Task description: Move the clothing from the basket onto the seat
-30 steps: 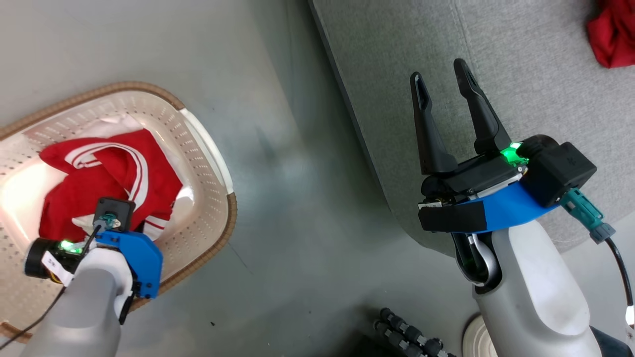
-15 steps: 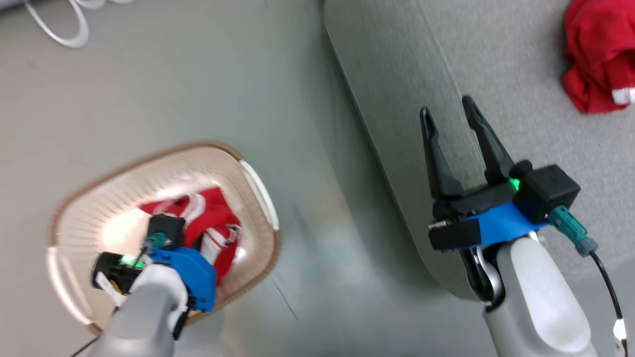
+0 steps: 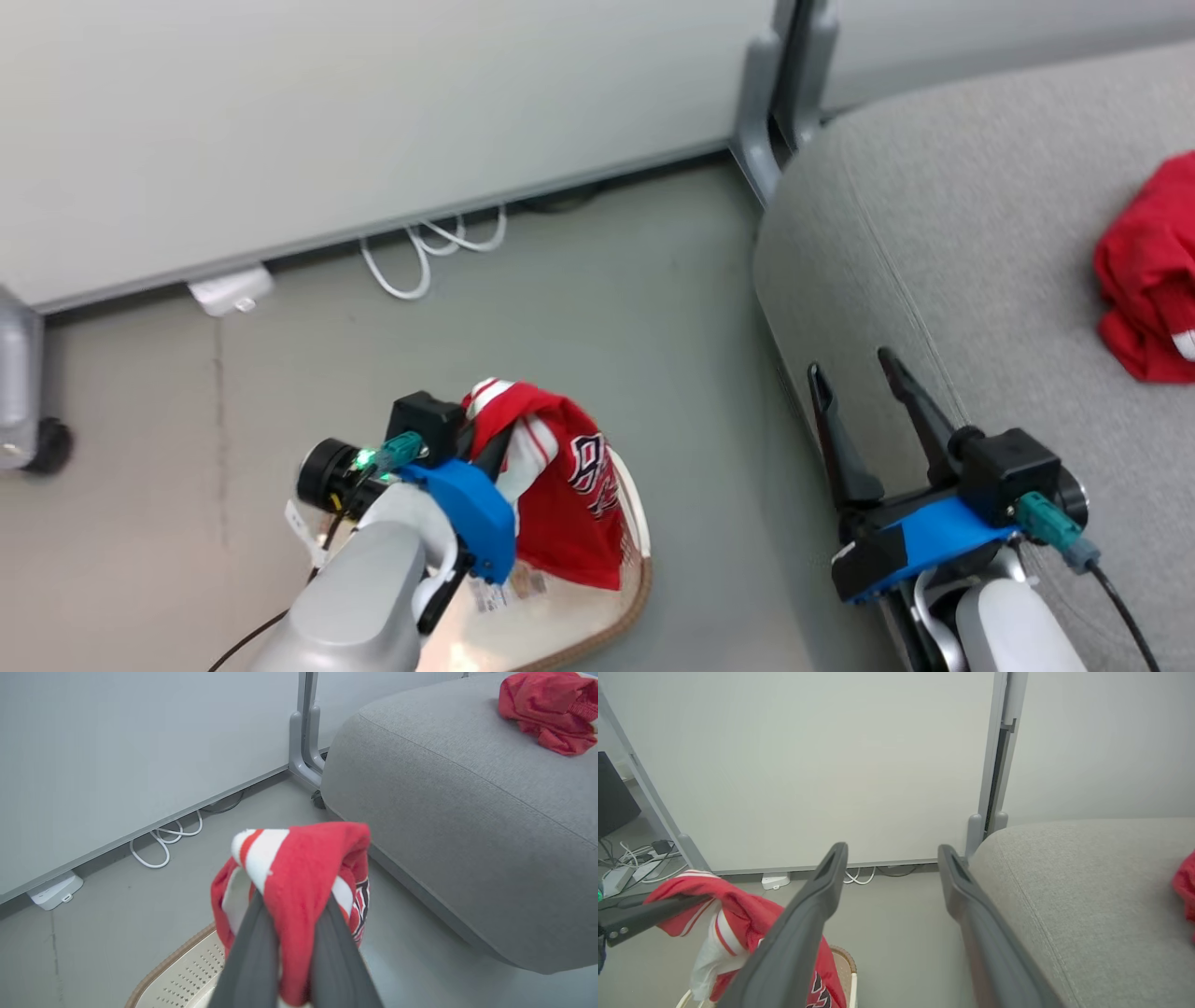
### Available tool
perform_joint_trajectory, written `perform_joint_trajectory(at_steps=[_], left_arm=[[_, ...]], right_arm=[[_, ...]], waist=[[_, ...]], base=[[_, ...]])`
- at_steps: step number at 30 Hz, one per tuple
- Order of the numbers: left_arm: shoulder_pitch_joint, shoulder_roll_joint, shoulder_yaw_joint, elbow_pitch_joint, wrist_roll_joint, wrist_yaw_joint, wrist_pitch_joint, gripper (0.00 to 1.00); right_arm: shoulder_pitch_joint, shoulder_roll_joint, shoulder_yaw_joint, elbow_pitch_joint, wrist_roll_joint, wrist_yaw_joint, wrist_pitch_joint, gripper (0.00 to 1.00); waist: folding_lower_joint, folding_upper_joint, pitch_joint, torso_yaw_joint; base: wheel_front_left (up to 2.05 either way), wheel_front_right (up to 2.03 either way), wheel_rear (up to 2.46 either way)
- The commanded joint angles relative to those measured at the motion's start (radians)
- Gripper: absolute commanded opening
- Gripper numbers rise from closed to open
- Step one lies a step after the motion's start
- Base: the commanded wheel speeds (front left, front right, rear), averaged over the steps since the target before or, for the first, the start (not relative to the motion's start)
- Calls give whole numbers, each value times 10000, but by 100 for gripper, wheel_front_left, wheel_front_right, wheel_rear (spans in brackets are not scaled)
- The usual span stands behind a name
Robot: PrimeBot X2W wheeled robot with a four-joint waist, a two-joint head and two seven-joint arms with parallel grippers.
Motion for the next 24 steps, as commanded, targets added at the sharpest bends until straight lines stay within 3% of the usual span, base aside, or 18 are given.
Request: perform_joint_trajectory(at_steps=[1,13,24], left_arm=[[-8,-6,-225,-383,-241,-33,-45,0],[-1098,4,-2094,-2744,-2301,-72,546,0],[-2328,1,-3262,-3737,-3517,386,895,0]], right_arm=[[324,-47,101,-74,76,-3,112,100],[968,-35,883,-190,328,-3,555,100],[794,-26,1199,-91,482,-3,596,100]], waist=[[4,-1,-1093,909],[4,-1,-2257,1515],[4,-1,-2231,1735]], base=[[0,0,0],[0,0,0],[0,0,0]])
